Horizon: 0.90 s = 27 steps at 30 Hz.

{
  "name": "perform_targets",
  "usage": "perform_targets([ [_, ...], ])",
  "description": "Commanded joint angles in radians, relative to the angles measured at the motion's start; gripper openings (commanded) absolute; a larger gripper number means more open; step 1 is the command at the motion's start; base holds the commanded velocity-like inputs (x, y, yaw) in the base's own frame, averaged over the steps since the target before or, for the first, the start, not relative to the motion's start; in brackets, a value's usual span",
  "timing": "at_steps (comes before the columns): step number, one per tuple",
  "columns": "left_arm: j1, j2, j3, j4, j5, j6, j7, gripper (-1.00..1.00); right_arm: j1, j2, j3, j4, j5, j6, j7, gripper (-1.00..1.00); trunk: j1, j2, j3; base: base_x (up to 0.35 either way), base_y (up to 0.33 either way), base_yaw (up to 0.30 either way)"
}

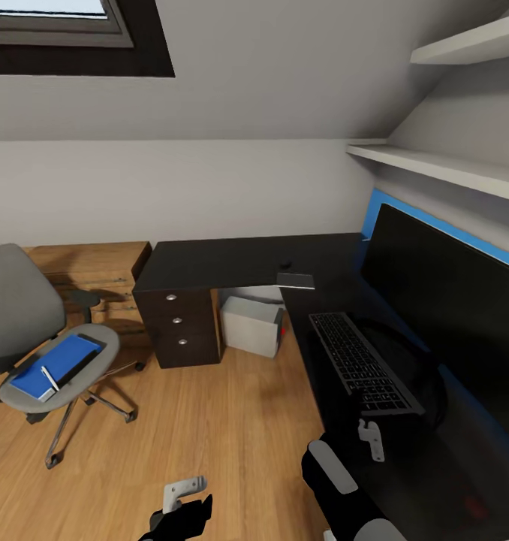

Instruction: In the bedroom, organize the workspace by keeping the computer under the desk, ensuring the monitor is on the desk, placing the keyboard on the desk next to the monitor, placing the mouse on the desk next to the keyboard, moving the folder from the swivel chair onto the desk next to the mouse, stacking the notebook on top of the folder with the pen on top of the notebook, and positioning the swivel chair next to the desk.

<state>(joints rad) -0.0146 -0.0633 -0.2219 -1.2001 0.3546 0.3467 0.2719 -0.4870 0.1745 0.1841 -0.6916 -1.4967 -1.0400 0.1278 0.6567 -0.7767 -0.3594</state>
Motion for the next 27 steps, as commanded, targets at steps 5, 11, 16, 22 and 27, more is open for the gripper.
perform_targets([
  [5,-0.001,0.0,-0.002,-0.002,0.01,0.003,0.009,1.0,-0.001,0.0,0.002,0.001,-0.01,-0.003,0.008,-1.0,0.019,-0.036,-0.017,0.0,0.0,0.0],
  [11,0.0,0.0,-0.002,-0.001,0.01,0.003,0.009,1.0,-0.001,0.0,0.002,0.001,-0.01,-0.003,0.007,-1.0,0.042,-0.078,-0.036,0.0,0.0,0.0],
  [16,0.0,0.0,-0.002,-0.001,0.01,0.003,0.009,1.0,-0.001,0.0,0.001,0.0,-0.01,0.002,0.005,-1.0,0.062,-0.113,-0.051,0.0,0.0,0.0],
  [22,-0.001,0.0,-0.002,-0.001,0.01,0.003,0.008,1.0,-0.001,0.0,0.0,0.001,-0.009,0.005,0.005,-1.0,0.085,-0.155,-0.07,0.0,0.0,0.0],
  [27,0.0,0.0,-0.003,-0.001,0.01,0.003,0.007,1.0,-0.001,0.0,0.0,0.001,-0.008,0.005,0.004,-1.0,0.104,-0.19,-0.086,0.0,0.0,0.0],
])
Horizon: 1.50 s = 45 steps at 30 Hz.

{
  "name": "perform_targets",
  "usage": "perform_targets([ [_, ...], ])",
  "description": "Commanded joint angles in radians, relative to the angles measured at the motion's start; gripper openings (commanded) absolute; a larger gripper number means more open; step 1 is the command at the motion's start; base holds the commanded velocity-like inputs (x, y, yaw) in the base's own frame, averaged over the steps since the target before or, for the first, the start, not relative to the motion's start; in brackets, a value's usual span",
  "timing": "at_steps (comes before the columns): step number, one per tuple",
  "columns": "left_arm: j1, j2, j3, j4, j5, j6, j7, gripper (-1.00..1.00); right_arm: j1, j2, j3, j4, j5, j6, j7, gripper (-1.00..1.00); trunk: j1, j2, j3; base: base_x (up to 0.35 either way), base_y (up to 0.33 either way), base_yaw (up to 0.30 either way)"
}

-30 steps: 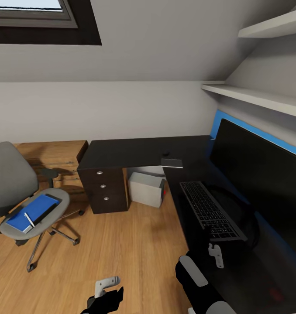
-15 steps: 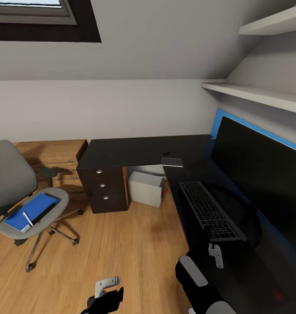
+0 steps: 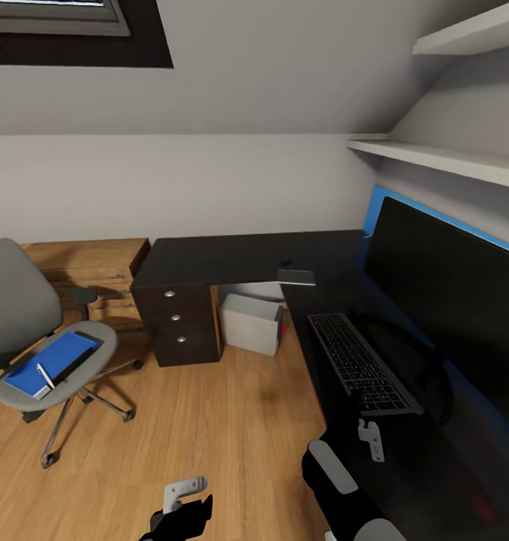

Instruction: In the bedroom, organize the workspace by keeping the computer under the desk, ensuring the monitor is on the desk, placing the keyboard on the desk next to the monitor, placing the mouse on the desk next to the keyboard, moving the folder from the swivel chair onto the desk next to the mouse, stacking the notebook on top of the folder with the pen on top of the notebook, and positioning the swivel chair next to the desk.

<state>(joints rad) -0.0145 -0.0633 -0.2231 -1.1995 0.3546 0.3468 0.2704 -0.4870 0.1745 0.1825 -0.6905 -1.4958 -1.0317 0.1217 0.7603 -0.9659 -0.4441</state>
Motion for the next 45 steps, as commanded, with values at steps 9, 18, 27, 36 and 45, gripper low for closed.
perform_targets([
  [9,-0.001,-0.001,-0.002,-0.002,0.01,0.003,0.009,1.0,-0.002,0.0,0.002,0.01,-0.009,-0.003,0.004,-1.0,0.035,-0.064,-0.029,0.0,0.0,0.0],
  [18,-0.001,-0.001,-0.003,0.0,0.01,0.003,0.009,1.0,-0.002,0.0,0.0,0.012,-0.009,-0.002,0.003,-1.0,0.069,-0.127,-0.058,0.0,0.0,0.0],
  [27,-0.001,-0.001,-0.003,0.0,0.009,0.003,0.009,1.0,-0.002,0.0,-0.001,0.012,-0.01,-0.002,0.006,-1.0,0.096,-0.176,-0.08,0.0,0.0,0.0],
  [36,-0.001,0.0,-0.004,0.0,0.009,0.003,0.009,1.0,-0.002,0.0,0.003,0.003,-0.011,0.001,0.011,-1.0,0.096,-0.176,-0.08,0.0,0.0,0.0],
  [45,-0.001,0.0,-0.004,0.0,0.009,0.003,0.009,1.0,-0.002,0.0,0.005,0.0,-0.008,0.008,0.013,-1.0,0.096,-0.176,-0.08,0.0,0.0,0.0],
])
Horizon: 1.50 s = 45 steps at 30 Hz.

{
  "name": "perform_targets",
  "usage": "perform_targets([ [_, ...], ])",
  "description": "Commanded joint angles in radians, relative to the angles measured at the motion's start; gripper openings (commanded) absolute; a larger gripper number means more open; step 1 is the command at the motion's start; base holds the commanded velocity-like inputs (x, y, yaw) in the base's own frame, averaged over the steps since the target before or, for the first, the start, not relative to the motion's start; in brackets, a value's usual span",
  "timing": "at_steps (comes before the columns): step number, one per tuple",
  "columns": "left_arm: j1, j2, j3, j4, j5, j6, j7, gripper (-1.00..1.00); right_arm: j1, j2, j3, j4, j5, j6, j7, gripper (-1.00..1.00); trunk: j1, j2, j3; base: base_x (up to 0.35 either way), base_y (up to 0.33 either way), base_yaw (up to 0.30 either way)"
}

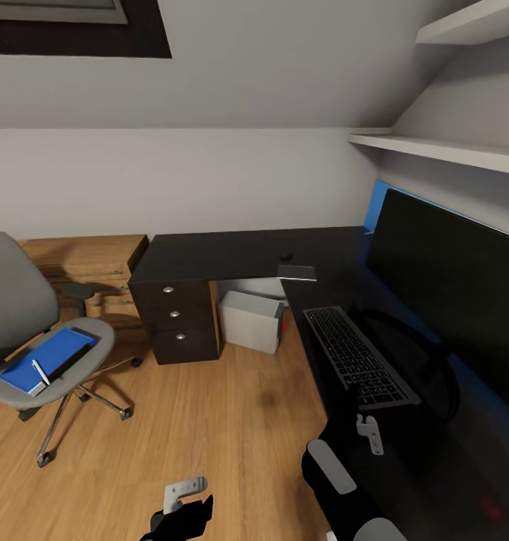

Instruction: In the bedroom, organize the workspace by keeping the computer under the desk, ensuring the monitor is on the desk, placing the keyboard on the desk next to the monitor, placing the mouse on the desk next to the keyboard, moving the folder from the swivel chair onto the desk next to the mouse, stacking the notebook on top of the folder with the pen on top of the notebook, and positioning the swivel chair next to the desk.

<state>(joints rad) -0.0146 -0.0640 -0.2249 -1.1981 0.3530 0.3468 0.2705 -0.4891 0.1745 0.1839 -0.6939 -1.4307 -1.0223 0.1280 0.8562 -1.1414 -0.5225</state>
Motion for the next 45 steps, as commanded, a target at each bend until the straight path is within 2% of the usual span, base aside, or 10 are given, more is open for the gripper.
perform_targets([
  [1,-0.001,0.001,-0.002,-0.002,0.011,0.003,0.009,1.0,0.0,0.0,0.003,0.004,-0.073,-0.001,0.007,-1.0,0.0,-0.001,-0.001,0.0,0.0,0.0],
  [19,-0.001,0.001,-0.001,-0.002,0.011,0.002,0.008,1.0,0.0,0.0,0.003,0.004,-0.074,-0.001,0.011,-1.0,0.0,-0.001,-0.001,0.0,0.0,0.0],
  [32,-0.001,0.001,0.002,-0.002,0.011,0.001,0.006,1.0,0.0,0.0,-0.027,0.008,-0.077,-0.002,0.004,-1.0,0.0,-0.001,-0.001,0.0,0.0,0.0],
  [45,-0.001,0.002,0.004,-0.002,0.011,0.001,0.004,1.0,0.0,0.0,-0.017,0.005,-0.079,-0.002,0.009,-1.0,0.0,-0.001,-0.001,0.0,0.0,0.0],
])
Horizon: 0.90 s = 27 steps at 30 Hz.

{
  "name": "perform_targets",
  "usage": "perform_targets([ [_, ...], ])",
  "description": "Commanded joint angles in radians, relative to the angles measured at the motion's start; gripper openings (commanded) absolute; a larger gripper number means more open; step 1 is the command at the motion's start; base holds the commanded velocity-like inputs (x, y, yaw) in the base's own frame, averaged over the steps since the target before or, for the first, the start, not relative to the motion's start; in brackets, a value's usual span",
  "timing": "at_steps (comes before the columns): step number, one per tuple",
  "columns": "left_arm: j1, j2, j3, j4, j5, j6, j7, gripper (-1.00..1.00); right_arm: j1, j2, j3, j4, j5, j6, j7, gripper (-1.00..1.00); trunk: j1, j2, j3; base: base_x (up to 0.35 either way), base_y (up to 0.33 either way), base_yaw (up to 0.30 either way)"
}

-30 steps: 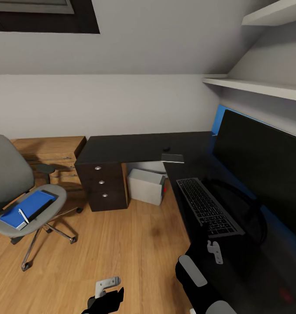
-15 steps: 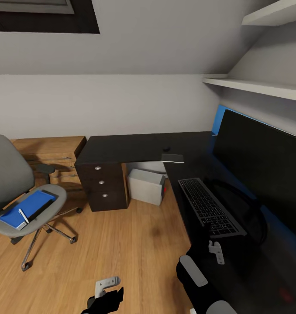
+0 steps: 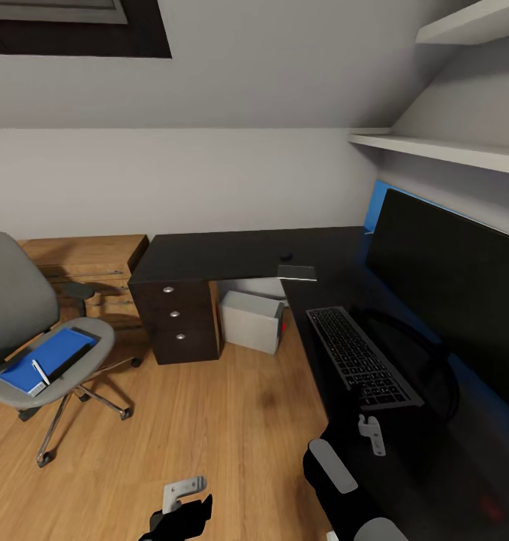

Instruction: In the bedroom, organize the workspace by keeping the computer under the desk, ensuring the monitor is on the desk, placing the keyboard on the desk next to the monitor, placing the mouse on the desk next to the keyboard, moving the folder from the swivel chair onto the desk next to the mouse, stacking the notebook on top of the folder with the pen on top of the notebook, and positioning the swivel chair next to the desk.

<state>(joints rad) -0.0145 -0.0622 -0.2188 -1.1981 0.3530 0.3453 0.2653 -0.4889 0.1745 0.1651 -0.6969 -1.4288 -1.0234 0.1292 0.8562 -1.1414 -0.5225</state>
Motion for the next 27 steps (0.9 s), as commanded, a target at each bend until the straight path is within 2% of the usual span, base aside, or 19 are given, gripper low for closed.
perform_targets([
  [1,-0.001,0.0,-0.002,-0.002,0.011,0.003,0.009,1.0,0.0,0.0,0.002,0.008,-0.081,-0.002,0.008,-1.0,0.0,-0.001,-0.001,0.0,0.0,0.0],
  [19,-0.001,0.0,-0.003,-0.002,0.011,0.002,0.008,1.0,0.0,0.0,-0.008,0.01,-0.076,-0.001,0.005,-1.0,0.0,-0.001,-0.001,-0.002,0.0,0.0],
  [27,-0.001,0.0,-0.003,-0.002,0.011,0.002,0.008,1.0,0.0,0.0,-0.009,0.01,-0.076,0.0,0.003,-1.0,0.0,-0.001,-0.001,-0.07,-0.028,0.0],
])
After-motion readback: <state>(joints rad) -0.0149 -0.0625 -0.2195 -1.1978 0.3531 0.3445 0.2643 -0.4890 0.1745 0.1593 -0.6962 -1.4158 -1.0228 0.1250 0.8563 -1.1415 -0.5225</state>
